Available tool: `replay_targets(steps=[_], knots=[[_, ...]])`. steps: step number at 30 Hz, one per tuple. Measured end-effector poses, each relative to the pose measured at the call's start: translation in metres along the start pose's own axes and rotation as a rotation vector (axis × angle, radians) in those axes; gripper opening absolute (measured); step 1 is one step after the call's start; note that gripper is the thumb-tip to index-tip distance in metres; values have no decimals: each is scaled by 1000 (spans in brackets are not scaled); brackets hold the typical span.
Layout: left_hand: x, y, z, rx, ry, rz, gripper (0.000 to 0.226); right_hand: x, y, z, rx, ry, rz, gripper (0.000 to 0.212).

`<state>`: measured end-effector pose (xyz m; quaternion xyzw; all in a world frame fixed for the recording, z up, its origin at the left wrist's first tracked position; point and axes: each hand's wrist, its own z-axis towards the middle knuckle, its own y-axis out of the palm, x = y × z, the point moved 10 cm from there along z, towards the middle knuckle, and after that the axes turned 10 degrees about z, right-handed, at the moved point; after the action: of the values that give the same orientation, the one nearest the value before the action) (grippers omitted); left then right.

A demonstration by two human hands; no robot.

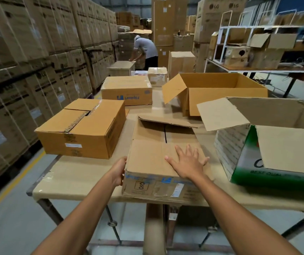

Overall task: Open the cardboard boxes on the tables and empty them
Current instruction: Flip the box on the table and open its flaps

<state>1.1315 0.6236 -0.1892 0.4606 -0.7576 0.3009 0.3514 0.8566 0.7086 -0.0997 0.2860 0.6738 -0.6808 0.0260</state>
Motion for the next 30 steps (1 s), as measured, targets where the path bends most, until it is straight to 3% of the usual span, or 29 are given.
replay_targets(steps=[5,7,12,14,16,18,21,22,24,25,27,30], knots=[[40,6,-24,100,169,-19,36,-5,15,-2,86,148,1,95],[59,8,-23,150,236,180,31,-5,19,1,89,165,-7,97],[84,16,-15,362,430,905,68,7,1,6,146,167,-15,98],[82,18,-9,377,450,981,68,17,-9,7,207,202,64,91],[86,19,-16,397,511,990,65,27,-18,6,278,244,290,78],[95,13,-26,458,604,896,59,39,-27,5,362,284,657,61],[103,-11,-52,554,628,373,46,57,-52,-4,531,360,1168,33],[99,-17,-58,527,583,97,40,65,-56,-7,572,400,1317,22],[92,-14,-59,291,490,-427,40,77,-58,-13,568,488,1601,18],[92,-8,-60,127,441,-559,47,79,-56,-14,494,517,1719,23],[100,0,-64,-117,414,-603,60,72,-49,-13,207,528,1846,26],[103,-5,-60,-165,433,-355,55,67,-41,-33,-148,512,1641,33]])
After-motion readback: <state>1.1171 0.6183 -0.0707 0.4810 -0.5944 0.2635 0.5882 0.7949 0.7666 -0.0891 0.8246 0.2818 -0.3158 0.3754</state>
